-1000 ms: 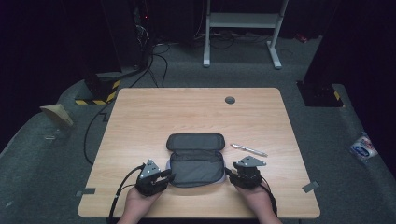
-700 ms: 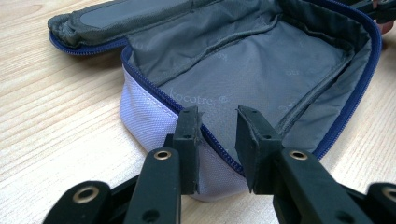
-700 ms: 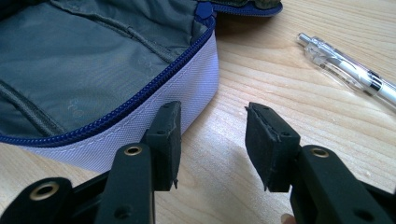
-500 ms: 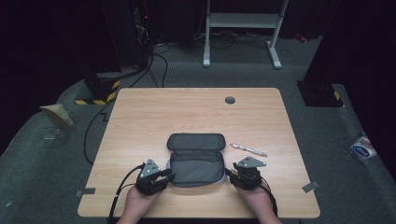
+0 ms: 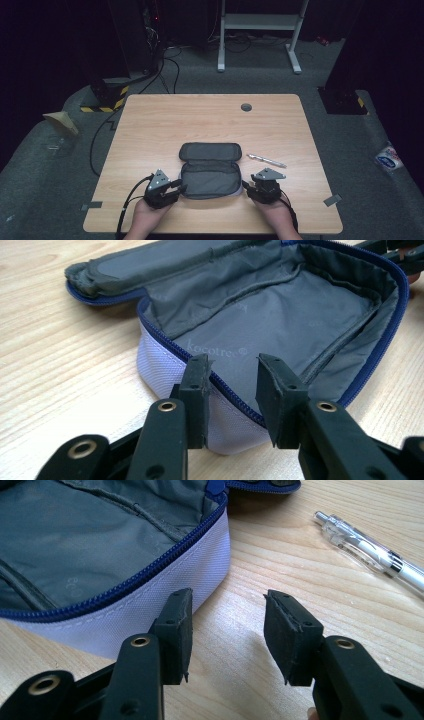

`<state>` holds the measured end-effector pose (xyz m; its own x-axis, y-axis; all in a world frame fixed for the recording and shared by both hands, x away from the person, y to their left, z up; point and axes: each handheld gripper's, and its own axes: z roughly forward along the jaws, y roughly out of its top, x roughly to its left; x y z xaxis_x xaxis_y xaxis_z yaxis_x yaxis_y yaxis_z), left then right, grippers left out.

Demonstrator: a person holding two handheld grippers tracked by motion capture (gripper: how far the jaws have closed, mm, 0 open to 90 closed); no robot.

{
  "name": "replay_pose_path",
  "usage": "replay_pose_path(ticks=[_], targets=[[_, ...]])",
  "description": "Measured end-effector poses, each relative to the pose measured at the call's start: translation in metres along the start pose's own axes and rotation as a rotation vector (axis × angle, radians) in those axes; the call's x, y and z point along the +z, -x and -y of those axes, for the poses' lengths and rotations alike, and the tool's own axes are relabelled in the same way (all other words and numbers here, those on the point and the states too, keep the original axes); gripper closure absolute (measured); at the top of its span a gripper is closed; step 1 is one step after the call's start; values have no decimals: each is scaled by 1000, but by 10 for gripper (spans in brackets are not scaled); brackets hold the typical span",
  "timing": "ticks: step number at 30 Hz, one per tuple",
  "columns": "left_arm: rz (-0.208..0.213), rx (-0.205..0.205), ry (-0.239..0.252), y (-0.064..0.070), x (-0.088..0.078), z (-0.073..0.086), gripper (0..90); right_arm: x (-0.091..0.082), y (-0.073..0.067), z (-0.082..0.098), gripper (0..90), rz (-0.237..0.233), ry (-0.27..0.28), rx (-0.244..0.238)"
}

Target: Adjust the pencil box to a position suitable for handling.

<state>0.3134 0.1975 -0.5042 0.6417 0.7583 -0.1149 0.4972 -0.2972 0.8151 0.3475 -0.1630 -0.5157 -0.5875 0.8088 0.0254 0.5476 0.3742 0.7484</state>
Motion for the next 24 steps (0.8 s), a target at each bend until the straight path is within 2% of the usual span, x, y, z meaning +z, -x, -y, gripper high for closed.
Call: replay_pose_path(ticks=[5,8,13,19,22,24], targets=[[-11,-7,18,-4,-6,-1,642,-1,2,0,540,-1,7,6],[-34,-7,31,-8,-12,-2,623,-2,5,0,537,2,11,10],[-60,-39,61,-19,-21,-1,606,-2,10,-1,531,9,17,13],[-172,-75,28,-47,-27,11,576,-4,25,-4,518,11,31,27],[-253,-65,-40,-56,-26,17,543,-7,34,-4,504,22,50,35],[-282,-88,-67,-63,-26,21,524,-8,39,-5,501,37,53,31]])
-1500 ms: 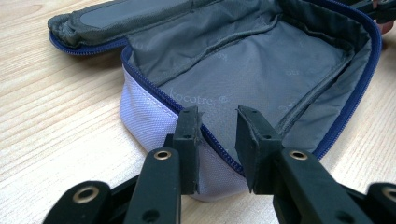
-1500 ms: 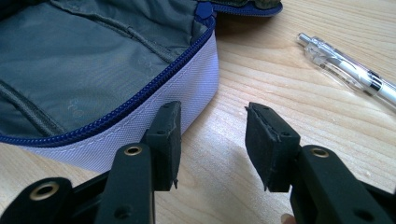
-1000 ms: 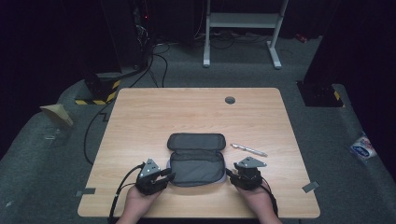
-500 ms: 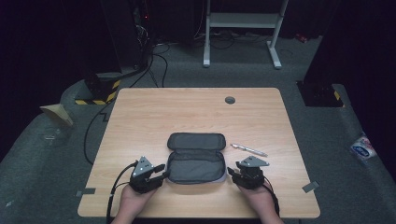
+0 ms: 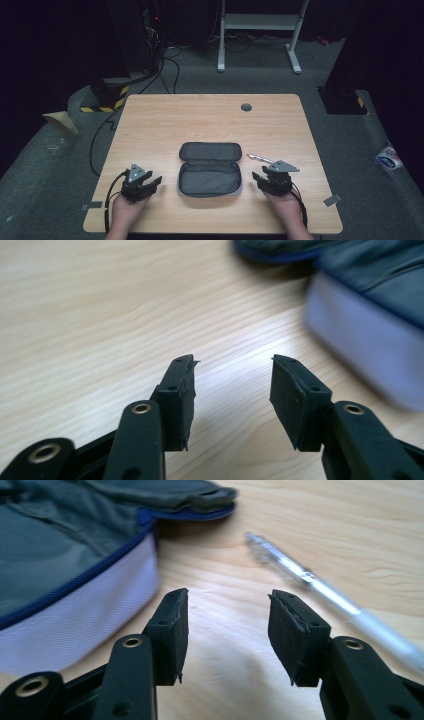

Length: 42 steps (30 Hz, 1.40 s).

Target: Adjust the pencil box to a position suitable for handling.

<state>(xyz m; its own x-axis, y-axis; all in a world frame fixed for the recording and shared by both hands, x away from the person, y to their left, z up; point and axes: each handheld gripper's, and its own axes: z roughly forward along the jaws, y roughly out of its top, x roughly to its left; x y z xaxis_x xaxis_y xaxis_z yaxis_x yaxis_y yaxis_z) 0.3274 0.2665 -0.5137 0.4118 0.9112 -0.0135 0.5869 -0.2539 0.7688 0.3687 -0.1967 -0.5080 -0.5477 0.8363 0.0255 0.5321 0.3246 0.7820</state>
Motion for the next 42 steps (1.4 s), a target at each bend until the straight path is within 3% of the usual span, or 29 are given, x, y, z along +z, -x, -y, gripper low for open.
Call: replay_pose_path(ticks=[4,7,12,15,20,23,28,32,42], targets=[[-33,-25,-32,-8,2,6,498,-4,13,0,506,27,23,14],[-33,-23,-47,-10,3,10,480,-4,21,-2,488,79,9,-6],[-40,-10,-28,-8,0,16,458,-2,37,-5,513,123,19,-13],[-31,-3,-16,-6,-1,19,425,4,44,-9,518,150,-25,-16],[-28,-2,-13,-5,-2,21,412,10,61,-11,523,144,-32,35],[-26,-1,-12,-5,-3,21,412,18,67,-10,517,137,-86,37],[-25,1,-12,-5,-3,22,412,24,68,-9,540,113,-114,44],[-24,6,-13,-5,-4,22,415,23,65,-9,638,103,-116,28],[-23,68,-11,2,-3,20,479,16,57,-6,712,102,-103,-8]])
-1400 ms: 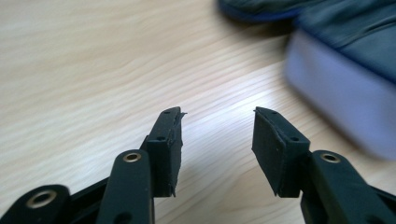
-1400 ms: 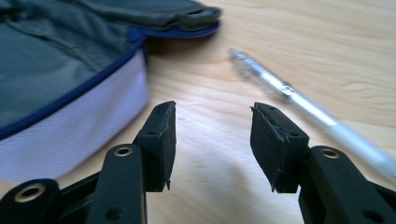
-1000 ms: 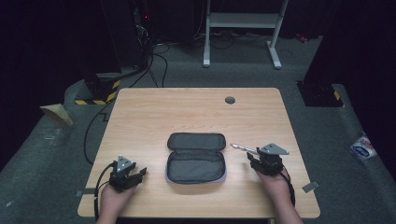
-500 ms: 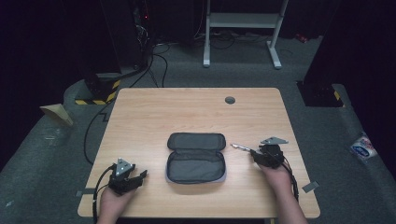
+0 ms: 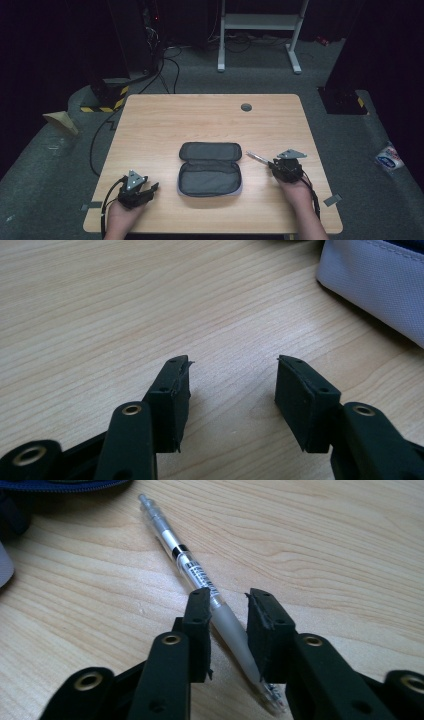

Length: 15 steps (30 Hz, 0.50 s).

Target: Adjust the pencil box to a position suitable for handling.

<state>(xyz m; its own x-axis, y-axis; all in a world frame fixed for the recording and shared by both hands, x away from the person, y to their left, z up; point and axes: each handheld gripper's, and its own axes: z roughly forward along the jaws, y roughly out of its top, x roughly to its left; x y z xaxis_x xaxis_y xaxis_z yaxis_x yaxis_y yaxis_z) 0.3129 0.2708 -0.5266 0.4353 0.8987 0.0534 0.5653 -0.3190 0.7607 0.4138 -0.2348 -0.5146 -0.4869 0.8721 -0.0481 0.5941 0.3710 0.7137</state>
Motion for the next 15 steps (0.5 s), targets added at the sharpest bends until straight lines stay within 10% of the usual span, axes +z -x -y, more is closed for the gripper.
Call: replay_pose_path(ticks=[15], targets=[[34,-35,3,-5,3,0,481,1,0,2,754,6,-11,-7]])
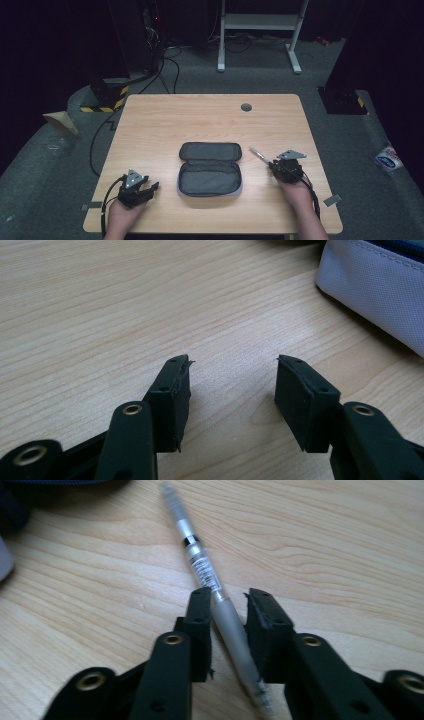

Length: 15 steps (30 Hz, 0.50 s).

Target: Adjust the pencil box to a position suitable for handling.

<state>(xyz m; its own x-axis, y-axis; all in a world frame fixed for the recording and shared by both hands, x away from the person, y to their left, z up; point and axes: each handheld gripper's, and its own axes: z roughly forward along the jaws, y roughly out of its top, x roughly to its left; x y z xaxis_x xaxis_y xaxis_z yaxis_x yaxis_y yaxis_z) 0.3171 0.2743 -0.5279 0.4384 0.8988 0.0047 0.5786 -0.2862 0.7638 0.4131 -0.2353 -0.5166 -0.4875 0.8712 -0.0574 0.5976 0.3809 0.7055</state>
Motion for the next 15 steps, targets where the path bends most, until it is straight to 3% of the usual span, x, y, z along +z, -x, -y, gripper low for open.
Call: replay_pose_path(ticks=[15], targets=[[11,-10,4,-1,1,0,471,-14,-3,1,789,-3,31,10]])
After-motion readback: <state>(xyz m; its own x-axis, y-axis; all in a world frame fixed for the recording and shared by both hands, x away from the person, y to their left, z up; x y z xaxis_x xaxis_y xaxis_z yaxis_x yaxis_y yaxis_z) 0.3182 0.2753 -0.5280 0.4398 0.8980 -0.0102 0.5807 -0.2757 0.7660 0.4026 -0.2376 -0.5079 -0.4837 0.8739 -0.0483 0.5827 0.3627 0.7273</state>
